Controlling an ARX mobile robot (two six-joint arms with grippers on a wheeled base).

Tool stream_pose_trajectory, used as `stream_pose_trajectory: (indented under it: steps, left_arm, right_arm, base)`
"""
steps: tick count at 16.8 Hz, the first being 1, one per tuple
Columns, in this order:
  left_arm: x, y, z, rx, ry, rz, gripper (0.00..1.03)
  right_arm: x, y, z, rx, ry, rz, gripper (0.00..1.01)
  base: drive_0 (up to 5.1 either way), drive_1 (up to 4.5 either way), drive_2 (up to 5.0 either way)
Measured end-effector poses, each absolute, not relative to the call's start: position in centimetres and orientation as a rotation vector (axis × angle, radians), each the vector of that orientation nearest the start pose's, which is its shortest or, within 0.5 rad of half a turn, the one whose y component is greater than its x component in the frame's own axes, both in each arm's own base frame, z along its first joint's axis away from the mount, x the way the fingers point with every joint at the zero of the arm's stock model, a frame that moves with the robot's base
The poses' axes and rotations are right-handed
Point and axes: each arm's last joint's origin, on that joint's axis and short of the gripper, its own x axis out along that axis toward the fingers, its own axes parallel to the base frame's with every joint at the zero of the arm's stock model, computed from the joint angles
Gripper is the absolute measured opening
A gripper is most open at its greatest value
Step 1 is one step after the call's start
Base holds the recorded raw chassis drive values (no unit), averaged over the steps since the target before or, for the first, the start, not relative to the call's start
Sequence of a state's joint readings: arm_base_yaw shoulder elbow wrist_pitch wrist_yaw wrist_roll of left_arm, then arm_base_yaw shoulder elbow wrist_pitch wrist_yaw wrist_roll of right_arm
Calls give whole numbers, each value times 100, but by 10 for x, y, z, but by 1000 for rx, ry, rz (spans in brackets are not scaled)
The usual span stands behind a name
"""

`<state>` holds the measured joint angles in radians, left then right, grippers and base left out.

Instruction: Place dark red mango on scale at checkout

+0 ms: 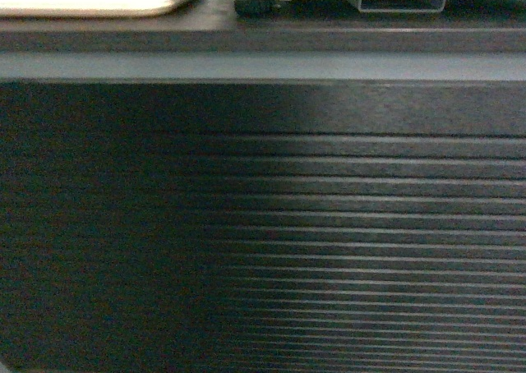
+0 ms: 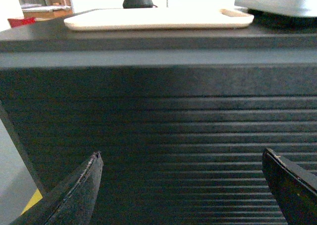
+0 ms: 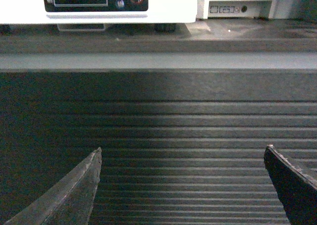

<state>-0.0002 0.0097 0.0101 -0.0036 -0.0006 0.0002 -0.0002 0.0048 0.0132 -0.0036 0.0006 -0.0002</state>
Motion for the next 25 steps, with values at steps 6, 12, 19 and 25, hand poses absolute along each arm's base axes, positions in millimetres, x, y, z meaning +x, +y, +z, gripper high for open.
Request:
stream_pose_trajectory:
  steps: [6,12,19,25]
  left_arm:
    - [98,0,166,1,3,0,98]
    - [98,0,166,1,3,0,98]
    - [98,0,166,0,6,0,98]
    - [98,0,166,0,6,0,98]
  right_arm:
    - [97,0,167,-1,-4,0,98]
    - [97,0,167,0,-4,0,98]
    - [97,0,167,-1,-2,0,98]
    - [97,0,167,-1,-3,0,98]
  base:
    - [0,0,0]
    - [0,0,0]
    - [0,0,0]
    - [0,0,0]
